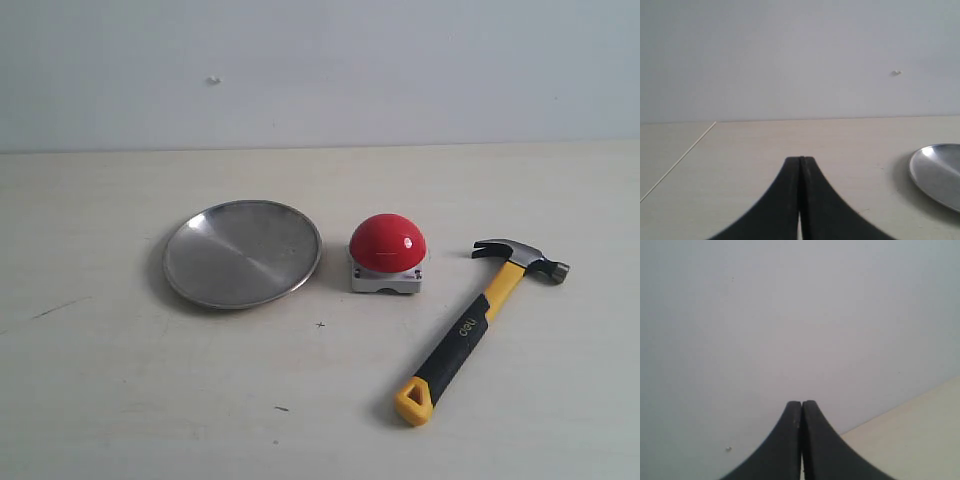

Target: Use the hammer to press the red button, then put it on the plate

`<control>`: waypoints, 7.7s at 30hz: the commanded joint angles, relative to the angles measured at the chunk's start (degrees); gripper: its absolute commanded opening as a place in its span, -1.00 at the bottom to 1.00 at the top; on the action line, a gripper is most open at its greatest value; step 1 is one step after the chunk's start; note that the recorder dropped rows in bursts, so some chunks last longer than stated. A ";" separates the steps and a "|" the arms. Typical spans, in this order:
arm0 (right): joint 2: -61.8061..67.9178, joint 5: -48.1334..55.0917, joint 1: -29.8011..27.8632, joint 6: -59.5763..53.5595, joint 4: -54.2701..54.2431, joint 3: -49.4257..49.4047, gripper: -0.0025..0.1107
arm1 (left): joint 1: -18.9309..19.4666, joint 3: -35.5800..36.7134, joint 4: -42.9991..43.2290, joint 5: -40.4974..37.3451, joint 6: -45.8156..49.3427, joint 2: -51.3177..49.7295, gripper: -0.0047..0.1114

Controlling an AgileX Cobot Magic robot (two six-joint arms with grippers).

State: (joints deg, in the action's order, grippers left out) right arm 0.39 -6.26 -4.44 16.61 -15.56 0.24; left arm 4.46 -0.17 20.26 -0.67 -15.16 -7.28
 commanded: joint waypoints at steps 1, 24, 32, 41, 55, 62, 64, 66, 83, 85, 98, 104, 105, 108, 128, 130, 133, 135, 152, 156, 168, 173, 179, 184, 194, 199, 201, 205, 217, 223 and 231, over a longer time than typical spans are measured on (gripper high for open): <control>-0.39 -0.79 -0.33 0.15 0.05 -0.24 -0.96 | 0.20 0.17 -0.55 -0.08 -0.01 0.23 -0.92; 0.99 -2.30 -0.22 5.16 -1.28 -0.24 -0.96 | 0.20 0.17 -0.55 -0.08 -0.01 0.23 -0.92; 17.54 -4.56 -0.34 5.72 9.02 12.67 -0.96 | 0.20 0.17 -0.55 -0.18 -0.01 0.23 -0.92; 36.10 -5.97 -0.21 15.99 18.56 20.18 -0.96 | 0.20 0.17 -0.55 -0.18 -0.01 0.23 -0.92; 39.61 -6.13 -0.21 24.81 23.02 20.17 -0.96 | 0.20 0.17 -0.55 -0.18 -0.01 0.23 -0.92; 39.61 -6.13 -0.21 24.81 23.02 20.17 -0.96 | 0.20 0.17 -0.55 -0.18 -0.01 0.23 -0.92; 39.61 -6.24 -0.21 24.97 23.02 20.17 -0.96 | 0.20 0.17 -0.55 -0.18 -0.01 0.23 -0.92; 39.61 -6.35 -0.21 25.07 23.02 20.17 -0.96 | 0.20 0.17 -0.55 -0.18 -0.01 0.23 -0.92; 40.69 8.28 -0.21 25.08 19.91 20.17 -0.96 | 0.20 0.17 -0.55 -0.18 -0.01 0.23 -0.92; 41.09 6.26 1.99 25.46 17.76 20.91 -0.96 | 0.20 0.17 -0.55 -0.18 -0.01 0.23 -0.92; 62.90 17.31 25.24 24.32 20.42 41.22 -0.96 | 0.20 0.17 -0.55 -0.18 -0.01 0.23 -0.92; 71.64 39.76 25.46 28.10 25.17 50.12 -0.96 | 0.20 0.17 -0.55 -0.18 -0.01 0.23 -0.92; 72.17 42.31 25.46 28.92 26.18 51.03 -0.96 | 0.20 0.17 -0.55 -0.18 -0.01 0.23 -0.92; 73.85 51.59 25.46 30.09 29.23 53.35 -0.96 | 0.20 0.17 -0.55 -0.18 -0.01 0.23 -0.92; 76.96 47.89 25.46 31.60 15.56 55.05 -0.96 | 0.20 0.17 -0.55 -0.18 -0.01 0.23 -0.92; 76.96 47.89 25.46 31.60 15.56 55.05 -0.96 | 0.20 0.17 -0.55 -0.18 -0.01 0.23 -0.92; 76.96 47.89 25.46 31.47 15.56 55.05 -0.96 | 0.20 0.17 -0.55 -0.18 -0.01 0.23 -0.92; 76.96 47.89 25.46 31.47 15.56 55.05 -0.96 | 0.20 0.17 -0.55 -0.18 -0.01 0.23 -0.92; 77.05 42.52 25.46 34.66 15.26 55.05 -0.96 | 0.20 0.17 -0.55 -0.18 -0.01 0.23 -0.92; 77.05 37.49 25.46 42.61 12.57 55.05 -0.96 | 0.20 0.17 -0.55 -0.18 -0.01 0.23 -0.92; 78.99 32.82 25.46 52.91 6.49 55.05 -0.96 | 0.20 0.17 -0.55 -0.18 -0.01 0.23 -0.92; 81.55 39.72 25.46 70.31 14.87 55.05 -0.96 | 0.20 0.17 -0.55 -0.18 -0.01 0.23 -0.92; 89.95 60.45 26.37 84.62 31.33 61.47 -0.96 | 0.20 0.17 -0.55 -0.18 -0.01 0.23 -0.92; 99.28 62.12 28.81 86.91 34.81 68.77 -0.96 | 0.20 0.17 -0.55 -0.31 -0.01 0.23 -0.92; 102.75 63.10 28.80 87.32 38.33 69.85 -0.95 | 0.20 0.17 -0.55 -0.44 -0.01 0.23 -0.92; 103.80 62.96 28.21 87.34 36.68 69.85 -0.68 | 0.20 0.17 -0.55 -0.56 -0.01 0.23 -0.92; 105.18 61.01 26.20 82.54 32.49 69.85 -0.60 | 0.20 0.17 -0.55 -0.56 -0.01 0.23 -0.92; 106.82 58.14 22.43 76.25 30.32 69.85 -0.28 | 0.20 0.17 -0.55 -0.56 -0.01 0.23 -0.92; 107.54 56.01 14.59 63.76 24.42 69.85 -0.13 | 0.20 0.17 -0.55 -0.56 -0.01 0.23 -0.92; 107.54 55.37 12.73 58.20 26.32 69.85 -0.13 | 0.20 0.17 -0.55 -0.56 -0.01 0.23 -0.92; 107.54 48.14 12.50 57.28 29.30 69.85 -0.15 | 0.20 0.17 -0.55 -0.56 -0.01 0.23 -0.92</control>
State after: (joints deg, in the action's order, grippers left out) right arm 107.95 44.70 8.34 74.68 12.93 69.53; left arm 4.46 -0.17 20.26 -1.09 -15.16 -7.28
